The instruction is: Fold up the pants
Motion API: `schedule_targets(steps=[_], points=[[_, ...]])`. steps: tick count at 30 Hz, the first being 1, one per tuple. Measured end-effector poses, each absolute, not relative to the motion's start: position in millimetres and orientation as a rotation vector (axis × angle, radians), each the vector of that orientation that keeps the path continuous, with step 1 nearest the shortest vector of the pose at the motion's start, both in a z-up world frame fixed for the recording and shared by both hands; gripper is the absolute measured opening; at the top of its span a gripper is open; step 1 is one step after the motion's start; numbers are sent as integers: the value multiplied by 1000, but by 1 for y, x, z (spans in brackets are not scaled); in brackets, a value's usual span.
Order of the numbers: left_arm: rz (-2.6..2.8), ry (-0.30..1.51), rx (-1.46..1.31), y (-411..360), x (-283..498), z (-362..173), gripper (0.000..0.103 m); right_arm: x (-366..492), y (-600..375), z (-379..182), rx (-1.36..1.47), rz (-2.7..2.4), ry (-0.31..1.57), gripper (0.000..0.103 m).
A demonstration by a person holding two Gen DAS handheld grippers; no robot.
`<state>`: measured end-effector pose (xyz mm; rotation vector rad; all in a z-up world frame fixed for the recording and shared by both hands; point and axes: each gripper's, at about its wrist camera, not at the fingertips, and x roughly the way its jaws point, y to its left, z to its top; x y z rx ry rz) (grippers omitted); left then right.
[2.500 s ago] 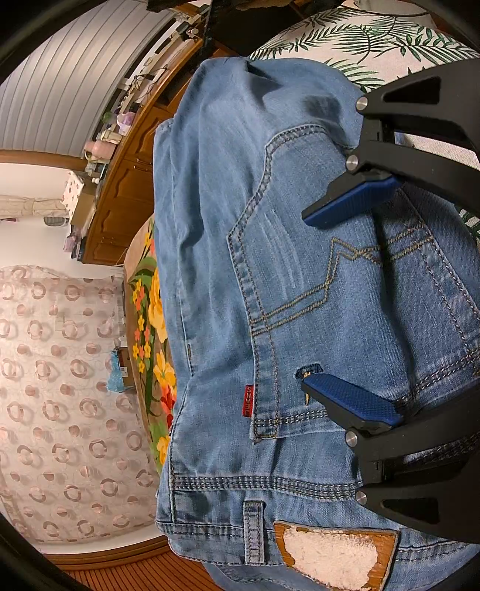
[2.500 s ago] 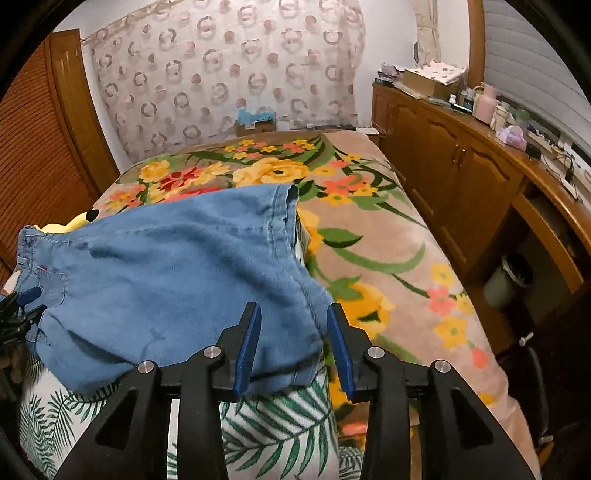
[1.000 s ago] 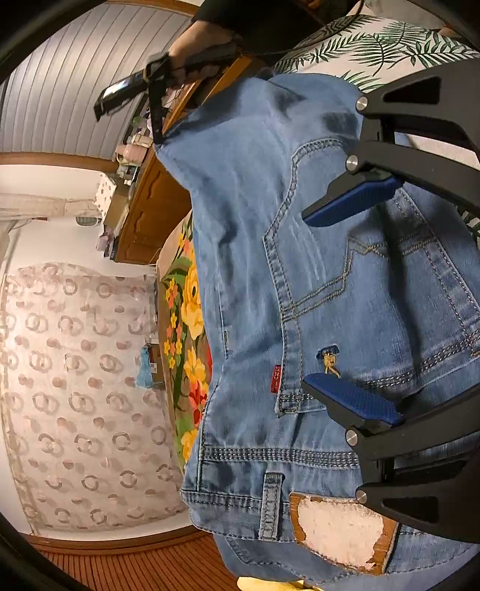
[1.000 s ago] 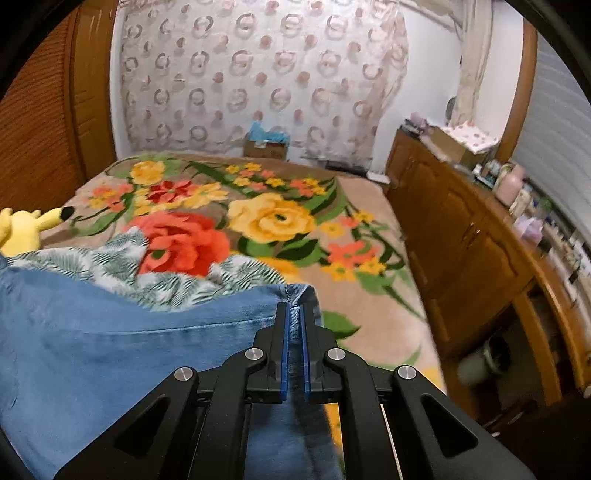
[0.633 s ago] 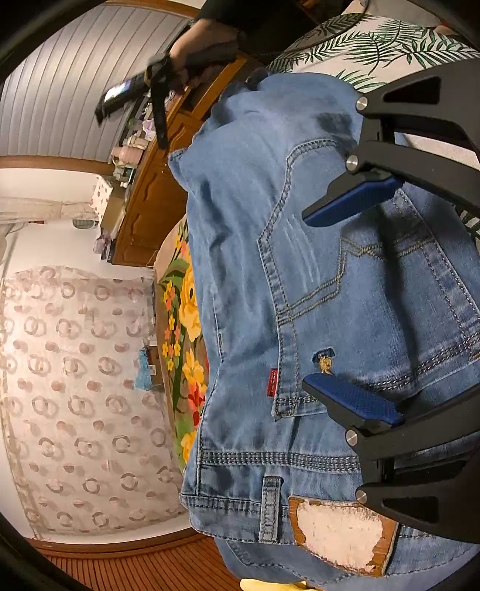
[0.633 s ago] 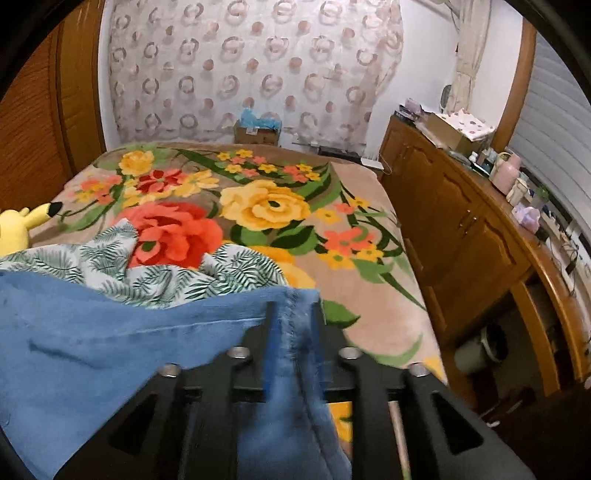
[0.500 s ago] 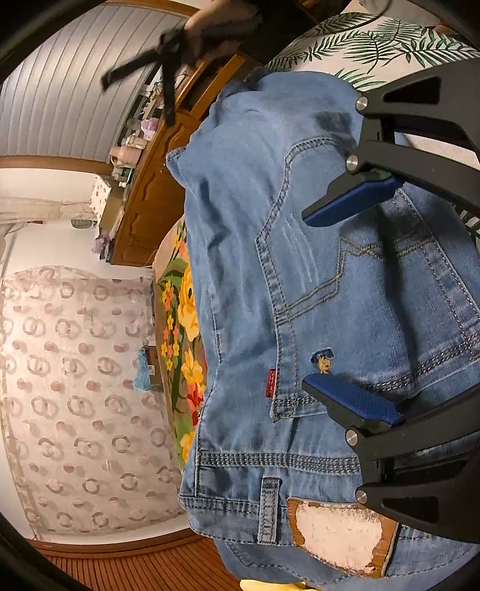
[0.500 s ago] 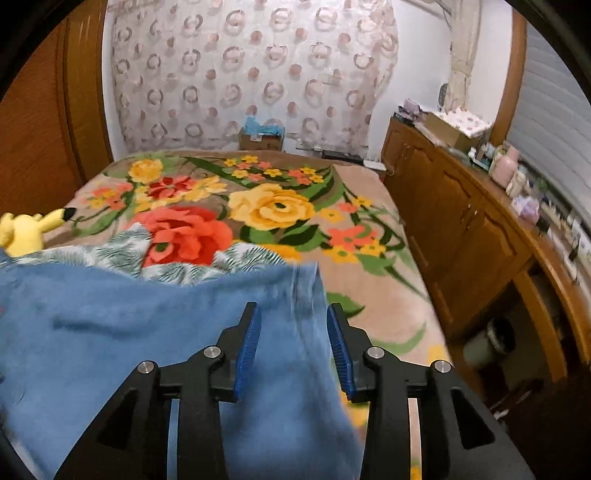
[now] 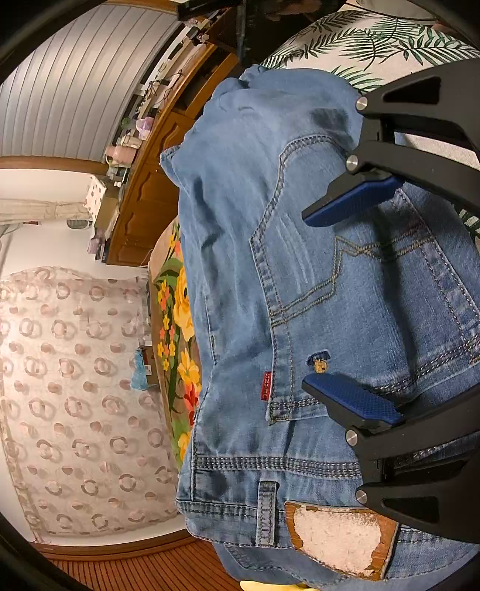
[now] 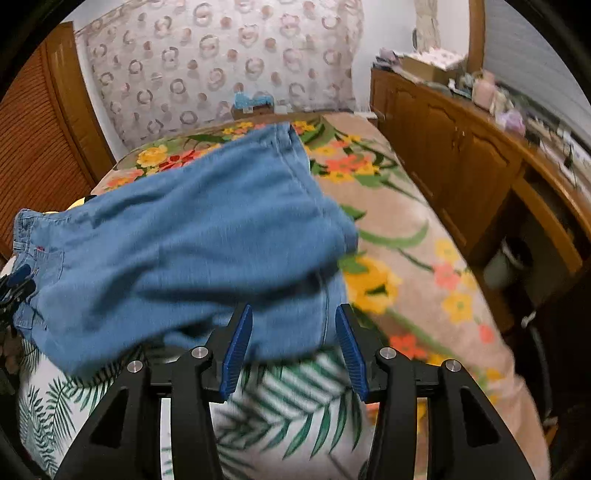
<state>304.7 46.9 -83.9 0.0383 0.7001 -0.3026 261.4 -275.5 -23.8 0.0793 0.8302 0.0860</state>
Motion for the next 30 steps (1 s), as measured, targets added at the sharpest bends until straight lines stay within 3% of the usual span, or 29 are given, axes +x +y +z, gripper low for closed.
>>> schedule_targets(steps=[7,13,20,30], points=[[-303,698,40,47,305,-84,82,263,-291,-30,156,127,869,50],[-303,697,42,47,305,-84,82,261,-317,-24,235,176,851,69],[-303,696,44,47,305,-84,82,290,-334,-38,317,156,831,70],[-252,685,9,79,272,-56,82,297,-296,-37,222,87,839,68]])
